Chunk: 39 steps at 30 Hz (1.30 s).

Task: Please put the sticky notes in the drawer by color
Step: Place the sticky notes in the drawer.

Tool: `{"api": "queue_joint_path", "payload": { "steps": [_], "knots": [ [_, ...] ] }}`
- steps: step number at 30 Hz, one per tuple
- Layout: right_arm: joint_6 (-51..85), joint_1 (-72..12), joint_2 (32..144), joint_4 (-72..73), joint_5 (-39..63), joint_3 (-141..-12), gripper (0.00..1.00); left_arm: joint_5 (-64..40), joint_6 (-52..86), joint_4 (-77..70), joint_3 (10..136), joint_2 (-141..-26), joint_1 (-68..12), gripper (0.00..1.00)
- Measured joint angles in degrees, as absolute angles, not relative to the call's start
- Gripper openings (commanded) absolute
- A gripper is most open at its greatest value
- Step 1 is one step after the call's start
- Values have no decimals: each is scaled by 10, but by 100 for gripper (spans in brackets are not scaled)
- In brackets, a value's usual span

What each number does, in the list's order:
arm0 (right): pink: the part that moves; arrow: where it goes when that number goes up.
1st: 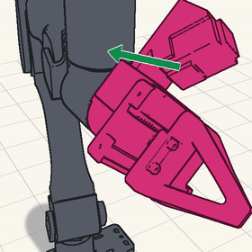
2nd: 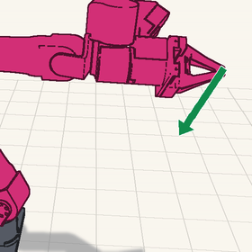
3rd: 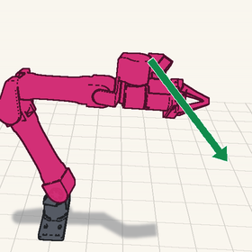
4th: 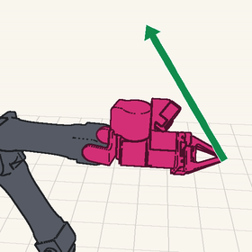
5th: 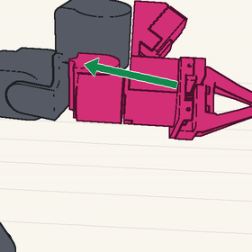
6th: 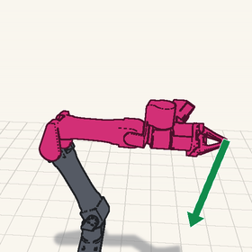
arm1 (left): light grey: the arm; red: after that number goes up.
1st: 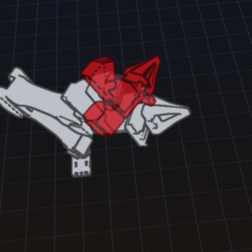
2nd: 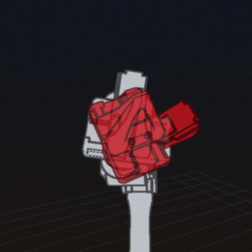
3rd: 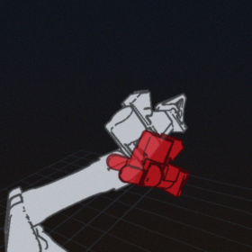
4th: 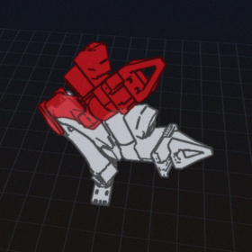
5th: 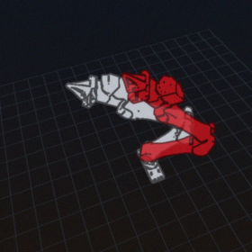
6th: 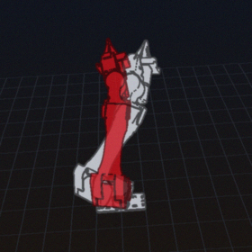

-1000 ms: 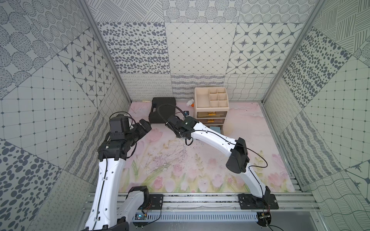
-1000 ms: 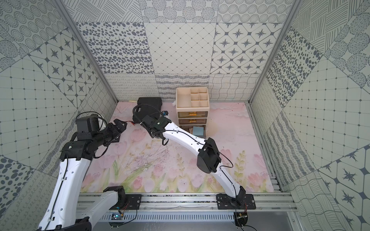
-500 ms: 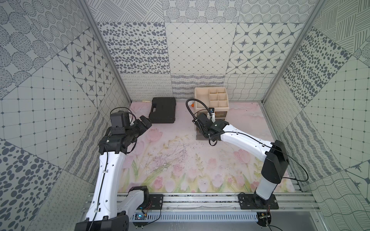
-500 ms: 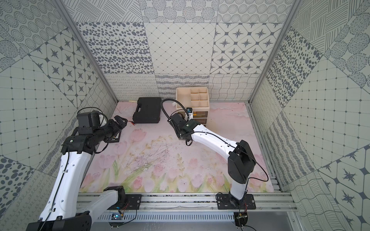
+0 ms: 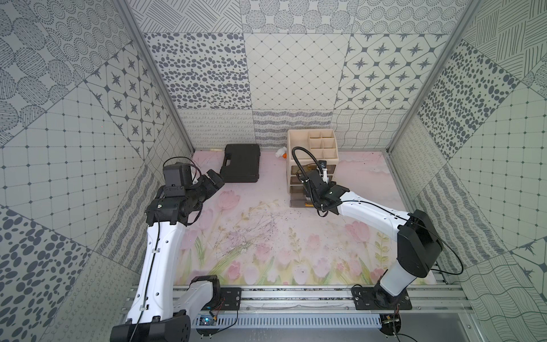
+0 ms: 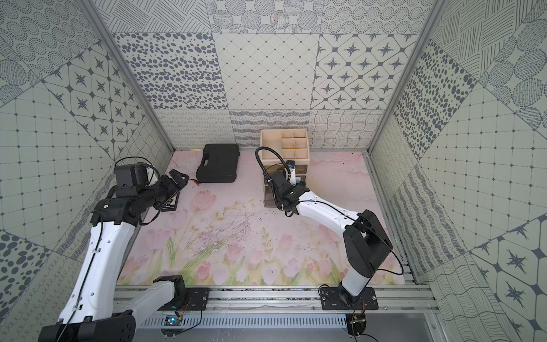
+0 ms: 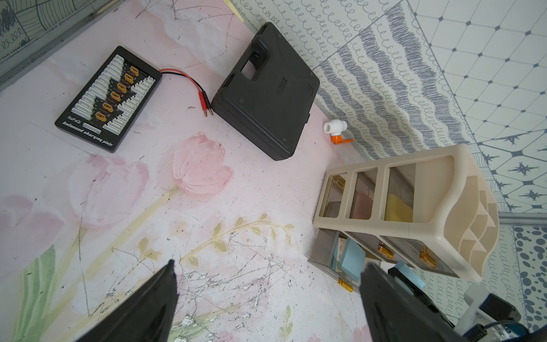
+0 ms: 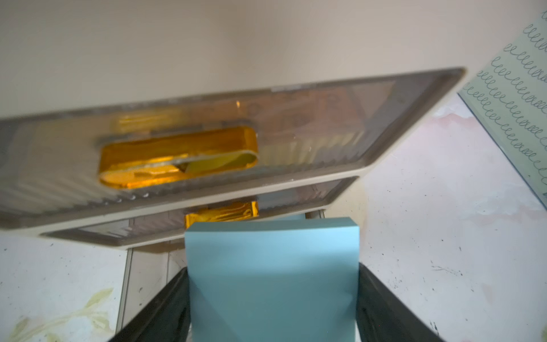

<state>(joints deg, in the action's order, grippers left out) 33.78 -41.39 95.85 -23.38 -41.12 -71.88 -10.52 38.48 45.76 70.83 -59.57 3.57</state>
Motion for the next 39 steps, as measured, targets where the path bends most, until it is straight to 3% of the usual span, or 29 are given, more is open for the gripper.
{"api": "queue_joint_path", "payload": {
  "steps": [25,32,39],
  "knots": [
    [328,-375,1015,-130,-354,-685,86,-100,386,456,717,-627,26,99],
    [326,-373,1015,-114,-344,-680,100,-95,387,456,724,-633,9,99],
    [322,-369,1011,-120,-327,-683,100,-89,388,456,727,-636,0,99]
  ]
}}
